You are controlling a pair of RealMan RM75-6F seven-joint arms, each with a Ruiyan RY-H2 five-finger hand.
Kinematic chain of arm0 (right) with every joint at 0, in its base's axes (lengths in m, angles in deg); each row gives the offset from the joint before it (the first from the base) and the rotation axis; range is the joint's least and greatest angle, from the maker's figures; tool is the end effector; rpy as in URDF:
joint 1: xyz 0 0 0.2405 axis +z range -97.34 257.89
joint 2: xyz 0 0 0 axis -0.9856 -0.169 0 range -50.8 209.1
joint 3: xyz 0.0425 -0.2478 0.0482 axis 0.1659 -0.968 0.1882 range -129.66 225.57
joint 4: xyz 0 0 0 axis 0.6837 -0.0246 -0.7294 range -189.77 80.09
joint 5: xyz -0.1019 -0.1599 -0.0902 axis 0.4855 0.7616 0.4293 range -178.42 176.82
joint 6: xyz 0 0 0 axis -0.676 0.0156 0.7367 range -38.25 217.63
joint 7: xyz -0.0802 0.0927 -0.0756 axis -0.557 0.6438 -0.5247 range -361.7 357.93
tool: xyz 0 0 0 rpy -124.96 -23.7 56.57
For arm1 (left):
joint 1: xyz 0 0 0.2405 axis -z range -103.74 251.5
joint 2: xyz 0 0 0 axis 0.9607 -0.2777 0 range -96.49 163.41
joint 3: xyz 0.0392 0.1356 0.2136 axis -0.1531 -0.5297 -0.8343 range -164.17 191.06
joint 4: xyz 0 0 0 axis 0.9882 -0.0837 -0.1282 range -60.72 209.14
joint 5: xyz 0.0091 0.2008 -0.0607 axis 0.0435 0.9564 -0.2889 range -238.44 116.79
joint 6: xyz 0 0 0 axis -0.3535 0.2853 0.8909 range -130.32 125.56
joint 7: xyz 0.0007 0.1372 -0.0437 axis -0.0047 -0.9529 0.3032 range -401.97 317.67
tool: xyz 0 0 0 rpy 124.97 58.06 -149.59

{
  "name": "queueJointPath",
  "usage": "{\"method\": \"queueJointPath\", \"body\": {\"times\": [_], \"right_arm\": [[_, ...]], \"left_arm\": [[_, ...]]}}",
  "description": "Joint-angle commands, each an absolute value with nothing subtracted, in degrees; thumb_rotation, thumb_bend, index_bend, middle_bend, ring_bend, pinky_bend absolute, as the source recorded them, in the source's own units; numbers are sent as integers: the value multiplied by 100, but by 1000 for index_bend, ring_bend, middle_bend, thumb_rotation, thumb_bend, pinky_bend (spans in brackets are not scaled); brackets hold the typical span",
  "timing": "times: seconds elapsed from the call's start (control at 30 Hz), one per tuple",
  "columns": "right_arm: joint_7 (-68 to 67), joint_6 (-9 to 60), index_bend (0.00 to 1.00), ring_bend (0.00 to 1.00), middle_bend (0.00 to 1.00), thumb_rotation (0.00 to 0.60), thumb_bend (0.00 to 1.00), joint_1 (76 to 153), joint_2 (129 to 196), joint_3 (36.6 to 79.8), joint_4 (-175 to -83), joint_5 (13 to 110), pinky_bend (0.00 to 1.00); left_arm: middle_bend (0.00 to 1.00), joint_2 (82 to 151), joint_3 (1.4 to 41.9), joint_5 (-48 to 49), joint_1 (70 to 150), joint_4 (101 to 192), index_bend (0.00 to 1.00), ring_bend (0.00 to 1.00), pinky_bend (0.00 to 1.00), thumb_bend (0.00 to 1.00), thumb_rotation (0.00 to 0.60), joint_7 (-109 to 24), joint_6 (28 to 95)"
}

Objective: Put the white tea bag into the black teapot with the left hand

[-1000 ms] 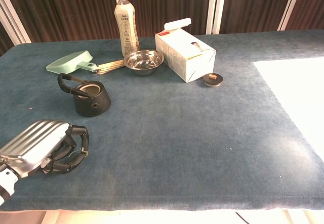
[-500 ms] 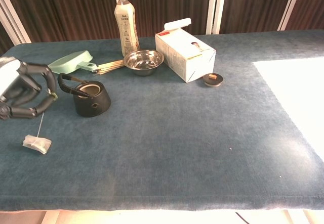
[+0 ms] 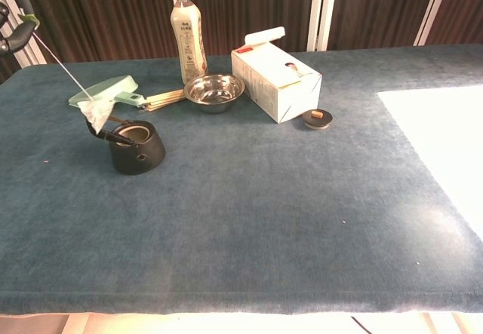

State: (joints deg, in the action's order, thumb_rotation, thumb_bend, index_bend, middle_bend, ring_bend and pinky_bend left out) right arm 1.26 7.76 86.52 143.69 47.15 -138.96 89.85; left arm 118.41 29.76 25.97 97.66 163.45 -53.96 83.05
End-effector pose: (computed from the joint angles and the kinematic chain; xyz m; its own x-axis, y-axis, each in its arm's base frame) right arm -0.3331 -0.1766 0.1513 0.4818 -0.1028 0.8702 -0.8754 -0.1003 0.4729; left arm -0.1767 0.2962 0.0925 0.1956 -0.2912 0.9364 0.9126 -0.2955 -0.2825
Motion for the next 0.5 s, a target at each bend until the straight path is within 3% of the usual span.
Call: {"method": "queueJointPath", "body": {"times": [0.03,0.5], "right_arm": [[111,801,0,0,0,600,299,8663,14372,4725,-13899,8968,0],[126,900,0,0,0,600,299,8682,14358,4776,-13876,8846,0]], "left_arm": [[987,11821,3100,2460,9888,16403,679,1000,1000,531,600,-5455,8195],[987,11969,3398,1892,10295,16007,679,1000,1000,528,600,-5492,7858]]}}
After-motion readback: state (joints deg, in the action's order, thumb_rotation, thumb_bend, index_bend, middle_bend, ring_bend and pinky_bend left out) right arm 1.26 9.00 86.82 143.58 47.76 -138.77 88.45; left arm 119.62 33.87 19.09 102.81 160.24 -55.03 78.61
